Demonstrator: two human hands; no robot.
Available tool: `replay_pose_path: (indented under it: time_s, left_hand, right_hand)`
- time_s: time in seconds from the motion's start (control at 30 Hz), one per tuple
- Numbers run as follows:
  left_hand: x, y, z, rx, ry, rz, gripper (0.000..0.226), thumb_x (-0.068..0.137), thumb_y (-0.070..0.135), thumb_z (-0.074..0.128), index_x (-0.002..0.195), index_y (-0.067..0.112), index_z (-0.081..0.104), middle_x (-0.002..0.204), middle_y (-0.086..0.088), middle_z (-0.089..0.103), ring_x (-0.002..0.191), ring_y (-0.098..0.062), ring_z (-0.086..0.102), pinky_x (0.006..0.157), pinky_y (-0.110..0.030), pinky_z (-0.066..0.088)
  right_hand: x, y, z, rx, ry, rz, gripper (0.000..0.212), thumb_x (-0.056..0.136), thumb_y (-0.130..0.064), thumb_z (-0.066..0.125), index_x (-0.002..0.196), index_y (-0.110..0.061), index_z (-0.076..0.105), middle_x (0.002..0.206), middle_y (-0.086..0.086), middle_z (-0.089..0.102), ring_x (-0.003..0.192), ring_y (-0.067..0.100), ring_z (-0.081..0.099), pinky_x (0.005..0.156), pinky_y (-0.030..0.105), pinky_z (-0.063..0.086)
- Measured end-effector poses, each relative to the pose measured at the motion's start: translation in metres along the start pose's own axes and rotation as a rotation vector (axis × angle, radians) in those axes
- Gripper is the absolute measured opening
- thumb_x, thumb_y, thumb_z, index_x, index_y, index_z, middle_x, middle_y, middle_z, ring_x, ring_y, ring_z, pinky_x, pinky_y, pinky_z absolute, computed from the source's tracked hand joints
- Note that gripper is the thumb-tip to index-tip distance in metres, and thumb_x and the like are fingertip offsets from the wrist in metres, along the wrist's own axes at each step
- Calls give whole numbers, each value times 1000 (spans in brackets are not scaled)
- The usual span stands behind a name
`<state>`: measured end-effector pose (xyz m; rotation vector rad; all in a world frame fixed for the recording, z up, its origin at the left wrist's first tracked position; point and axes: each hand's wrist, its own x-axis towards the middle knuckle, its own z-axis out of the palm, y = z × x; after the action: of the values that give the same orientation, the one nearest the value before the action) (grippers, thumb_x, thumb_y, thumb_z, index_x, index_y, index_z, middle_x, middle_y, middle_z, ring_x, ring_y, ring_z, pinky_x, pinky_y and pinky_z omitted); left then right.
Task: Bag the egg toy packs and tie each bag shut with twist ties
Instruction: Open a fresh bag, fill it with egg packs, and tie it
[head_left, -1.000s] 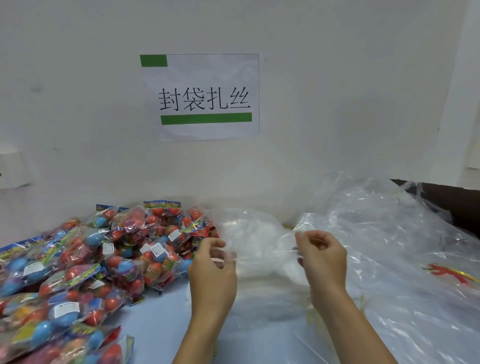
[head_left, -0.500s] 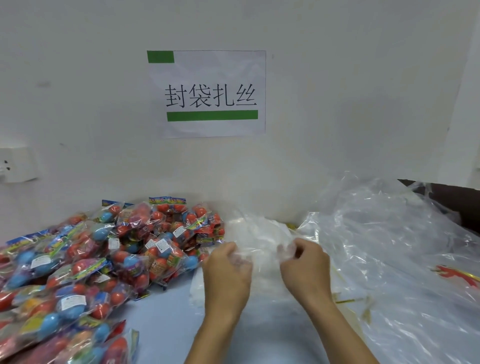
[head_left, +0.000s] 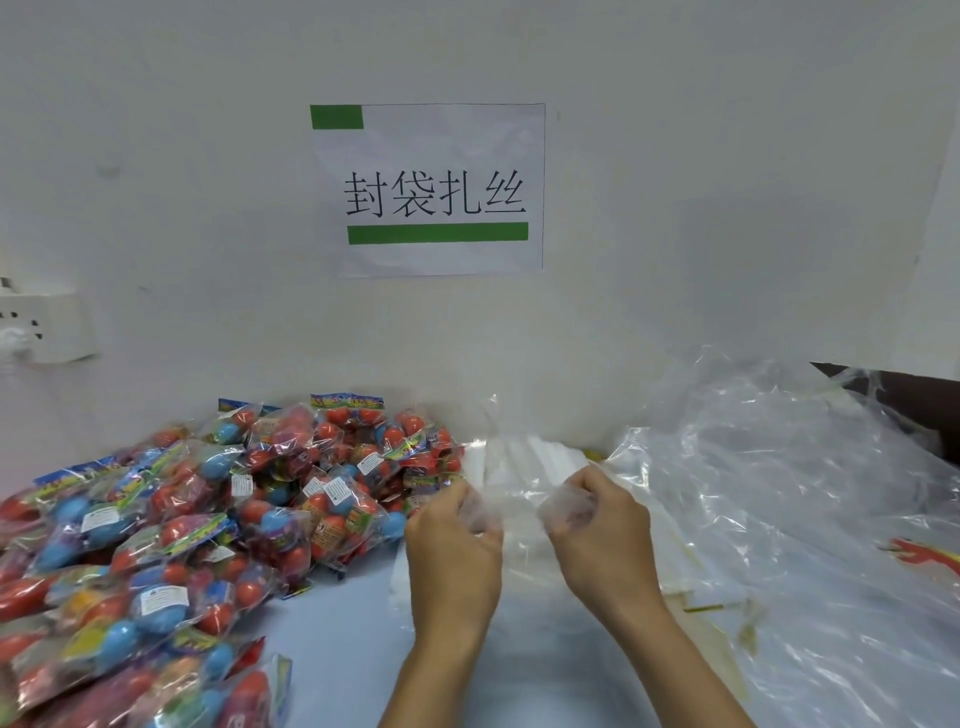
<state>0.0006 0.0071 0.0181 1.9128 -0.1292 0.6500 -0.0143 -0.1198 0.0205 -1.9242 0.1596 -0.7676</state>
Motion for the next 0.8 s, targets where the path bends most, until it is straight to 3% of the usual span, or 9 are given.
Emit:
replay_pose_path:
  time_s: [0.13, 0.2, 0.27, 0.33, 0.4, 0.5, 0.6, 0.7, 0.8]
  left_hand:
    - [5, -3, -10, 82, 272, -75, 35, 73, -19, 52, 60, 12, 43, 60, -1, 44, 56, -17, 36, 48, -29, 24]
    - [4, -2, -11, 104, 274, -46, 36, 73, -18, 55, 64, 15, 45, 64, 0, 46, 59, -15, 38, 48, -27, 25]
    - [2, 1, -10, 138, 206, 0, 34, 71, -11, 65, 83, 19, 53, 86, 2, 52, 77, -16, 46, 59, -25, 36]
    - [0, 3, -9, 223, 180, 76, 53, 69, 5, 79, 112, 23, 55, 112, 2, 48, 102, -18, 42, 82, -27, 40]
    - [-1, 8, -8, 348, 177, 267, 63, 65, 17, 85, 120, 24, 56, 119, -3, 50, 110, -23, 41, 90, -35, 40]
    - [-4, 11, -6, 437, 142, 432, 41, 69, 13, 83, 106, 21, 66, 103, 1, 63, 97, -24, 55, 80, -39, 46]
    - [0, 6, -13, 252, 167, 217, 21, 80, -1, 71, 92, 16, 67, 81, 5, 65, 74, -20, 59, 63, -32, 48]
    - [5, 1, -19, 148, 284, 96, 30, 78, -12, 66, 79, 17, 60, 71, 5, 60, 63, -13, 55, 50, -22, 39]
    - [5, 3, -15, 59, 251, 142, 34, 76, -15, 64, 79, 18, 58, 72, 6, 59, 67, -9, 55, 53, -22, 42]
  right_hand:
    - [8, 6, -9, 65, 251, 101, 31, 70, 13, 50, 62, -18, 50, 56, -6, 51, 55, 15, 43, 50, 24, 35]
    - [9, 6, -9, 79, 287, 125, 29, 71, 12, 50, 65, -17, 52, 58, -5, 52, 55, 17, 43, 51, 29, 35]
    - [9, 6, -9, 79, 314, 142, 30, 72, 12, 49, 70, -17, 54, 61, -2, 55, 58, 20, 46, 52, 30, 37]
    - [10, 7, -11, 75, 352, 150, 30, 73, 10, 51, 74, -20, 55, 63, -2, 56, 60, 23, 49, 54, 32, 39]
    - [9, 6, -11, 45, 337, 120, 31, 74, 8, 54, 78, -23, 54, 68, -1, 57, 60, 23, 51, 54, 32, 40]
    - [5, 0, -6, -7, 224, -54, 34, 76, 10, 58, 85, -23, 54, 77, -3, 57, 66, 18, 53, 61, 32, 44]
    - [3, -3, -4, -97, 213, -161, 34, 79, 4, 65, 95, -24, 54, 88, -5, 51, 77, 9, 52, 66, 23, 40]
    - [8, 0, -10, -176, 338, -35, 30, 85, -20, 72, 106, -24, 51, 101, -1, 50, 85, 19, 52, 72, 31, 37]
    - [10, 1, -16, -105, 140, 196, 22, 92, -29, 63, 109, -27, 49, 83, 5, 66, 71, 22, 63, 64, 35, 47]
